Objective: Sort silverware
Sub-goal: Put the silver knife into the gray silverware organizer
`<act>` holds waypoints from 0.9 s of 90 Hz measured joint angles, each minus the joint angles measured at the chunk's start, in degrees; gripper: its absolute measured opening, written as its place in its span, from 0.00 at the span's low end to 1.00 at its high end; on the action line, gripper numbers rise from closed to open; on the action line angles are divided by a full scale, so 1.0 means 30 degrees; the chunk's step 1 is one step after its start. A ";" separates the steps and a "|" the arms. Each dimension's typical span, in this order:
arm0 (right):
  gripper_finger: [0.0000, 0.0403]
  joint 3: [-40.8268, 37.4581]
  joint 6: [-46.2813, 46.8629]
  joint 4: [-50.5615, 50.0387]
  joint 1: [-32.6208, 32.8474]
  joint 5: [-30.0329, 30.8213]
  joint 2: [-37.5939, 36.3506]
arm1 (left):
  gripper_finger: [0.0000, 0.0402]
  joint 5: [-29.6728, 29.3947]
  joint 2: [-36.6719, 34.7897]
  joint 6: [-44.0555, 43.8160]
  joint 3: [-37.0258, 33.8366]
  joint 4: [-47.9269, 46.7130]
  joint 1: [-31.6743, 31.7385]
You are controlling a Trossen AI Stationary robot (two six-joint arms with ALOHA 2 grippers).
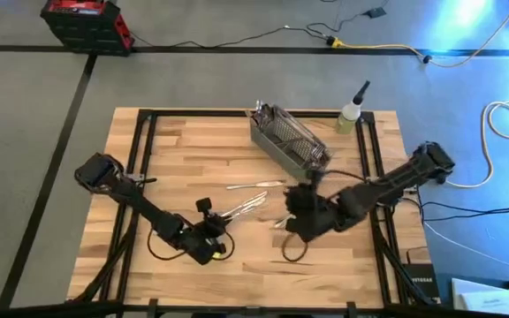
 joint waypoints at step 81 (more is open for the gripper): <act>0.15 -1.0777 0.2233 2.5283 -0.0085 0.3740 0.2539 | 0.00 -0.9365 -0.0273 -0.0821 0.0074 0.8282 -0.1601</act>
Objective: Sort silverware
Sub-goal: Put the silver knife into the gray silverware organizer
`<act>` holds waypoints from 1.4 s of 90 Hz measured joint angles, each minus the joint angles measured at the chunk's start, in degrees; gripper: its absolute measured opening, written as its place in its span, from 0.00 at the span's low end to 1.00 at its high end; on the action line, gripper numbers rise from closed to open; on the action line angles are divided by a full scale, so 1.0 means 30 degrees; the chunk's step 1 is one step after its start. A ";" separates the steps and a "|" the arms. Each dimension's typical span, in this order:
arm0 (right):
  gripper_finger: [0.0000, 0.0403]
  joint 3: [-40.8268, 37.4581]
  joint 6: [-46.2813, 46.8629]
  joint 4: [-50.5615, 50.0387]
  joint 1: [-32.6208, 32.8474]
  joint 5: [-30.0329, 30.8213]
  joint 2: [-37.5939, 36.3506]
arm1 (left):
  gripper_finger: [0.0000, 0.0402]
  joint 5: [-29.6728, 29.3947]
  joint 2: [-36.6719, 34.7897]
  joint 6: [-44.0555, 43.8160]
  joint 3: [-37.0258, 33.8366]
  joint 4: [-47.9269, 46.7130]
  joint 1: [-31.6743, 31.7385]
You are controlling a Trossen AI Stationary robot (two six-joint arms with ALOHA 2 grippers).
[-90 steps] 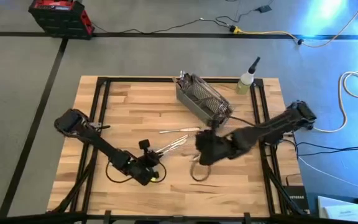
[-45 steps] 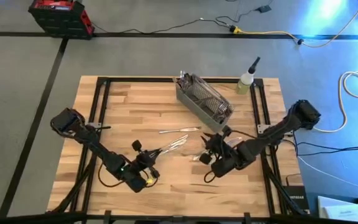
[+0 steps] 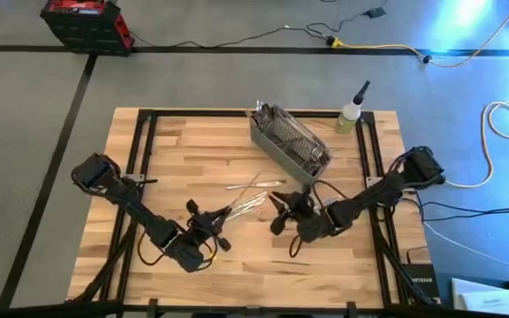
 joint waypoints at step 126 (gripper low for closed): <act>0.15 0.5200 -0.5075 0.6269 -0.4104 -0.6333 0.4548 | 0.00 -0.0788 0.1107 -0.3812 0.0015 0.0938 -0.0186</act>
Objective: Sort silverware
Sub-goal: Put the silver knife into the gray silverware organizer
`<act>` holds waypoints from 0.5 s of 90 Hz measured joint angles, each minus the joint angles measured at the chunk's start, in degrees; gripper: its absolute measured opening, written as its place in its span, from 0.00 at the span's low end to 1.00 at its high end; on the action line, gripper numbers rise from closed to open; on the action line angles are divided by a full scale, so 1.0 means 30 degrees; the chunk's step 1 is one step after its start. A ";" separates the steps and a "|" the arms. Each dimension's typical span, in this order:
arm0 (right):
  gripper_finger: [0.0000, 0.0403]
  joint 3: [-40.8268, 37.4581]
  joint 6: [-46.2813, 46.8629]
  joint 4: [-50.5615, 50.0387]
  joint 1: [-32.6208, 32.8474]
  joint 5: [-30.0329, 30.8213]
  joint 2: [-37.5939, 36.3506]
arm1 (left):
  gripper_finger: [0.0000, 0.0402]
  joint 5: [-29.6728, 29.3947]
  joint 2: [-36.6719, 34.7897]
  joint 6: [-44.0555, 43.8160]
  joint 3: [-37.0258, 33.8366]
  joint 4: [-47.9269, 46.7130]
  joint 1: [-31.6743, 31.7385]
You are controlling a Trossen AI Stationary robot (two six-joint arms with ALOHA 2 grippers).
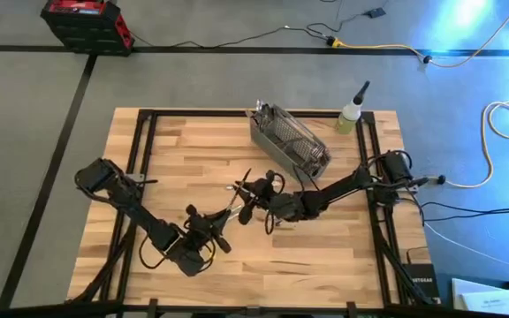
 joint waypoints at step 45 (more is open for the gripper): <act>0.15 0.1808 -0.0477 -0.2430 -0.0005 -0.4005 -0.0007 | 0.00 0.1250 0.0000 0.0176 0.0000 -0.0093 0.0466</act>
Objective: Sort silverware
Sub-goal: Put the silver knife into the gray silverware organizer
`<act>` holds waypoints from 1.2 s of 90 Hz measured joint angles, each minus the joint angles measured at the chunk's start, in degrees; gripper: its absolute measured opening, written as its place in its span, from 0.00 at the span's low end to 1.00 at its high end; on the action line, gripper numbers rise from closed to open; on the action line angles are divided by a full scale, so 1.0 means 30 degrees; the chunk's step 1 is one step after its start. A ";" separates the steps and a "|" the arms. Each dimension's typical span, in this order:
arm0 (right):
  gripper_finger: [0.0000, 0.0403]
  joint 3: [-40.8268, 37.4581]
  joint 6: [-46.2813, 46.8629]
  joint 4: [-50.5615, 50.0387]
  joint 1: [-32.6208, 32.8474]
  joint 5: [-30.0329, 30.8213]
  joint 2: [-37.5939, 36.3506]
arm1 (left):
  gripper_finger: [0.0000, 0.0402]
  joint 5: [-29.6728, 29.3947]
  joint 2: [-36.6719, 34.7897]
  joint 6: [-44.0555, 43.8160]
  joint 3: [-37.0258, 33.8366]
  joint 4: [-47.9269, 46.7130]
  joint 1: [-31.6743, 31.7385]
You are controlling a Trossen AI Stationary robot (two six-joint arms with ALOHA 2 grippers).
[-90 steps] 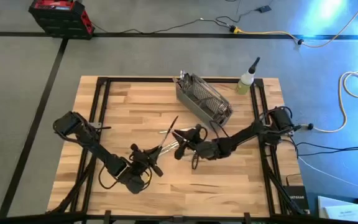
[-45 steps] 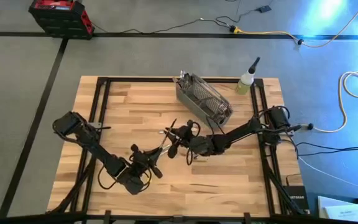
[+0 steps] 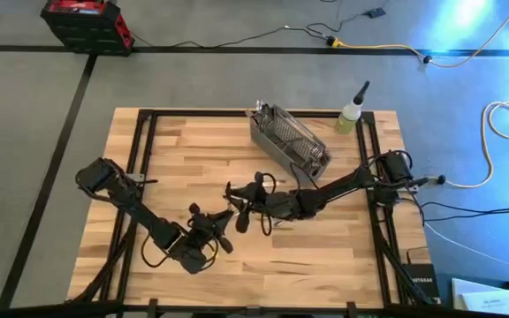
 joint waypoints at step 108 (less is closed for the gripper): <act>0.15 0.0124 0.7050 -2.7881 0.7929 0.5394 -0.4947 | 0.00 0.8242 0.0015 0.9049 -0.0007 0.8229 0.7069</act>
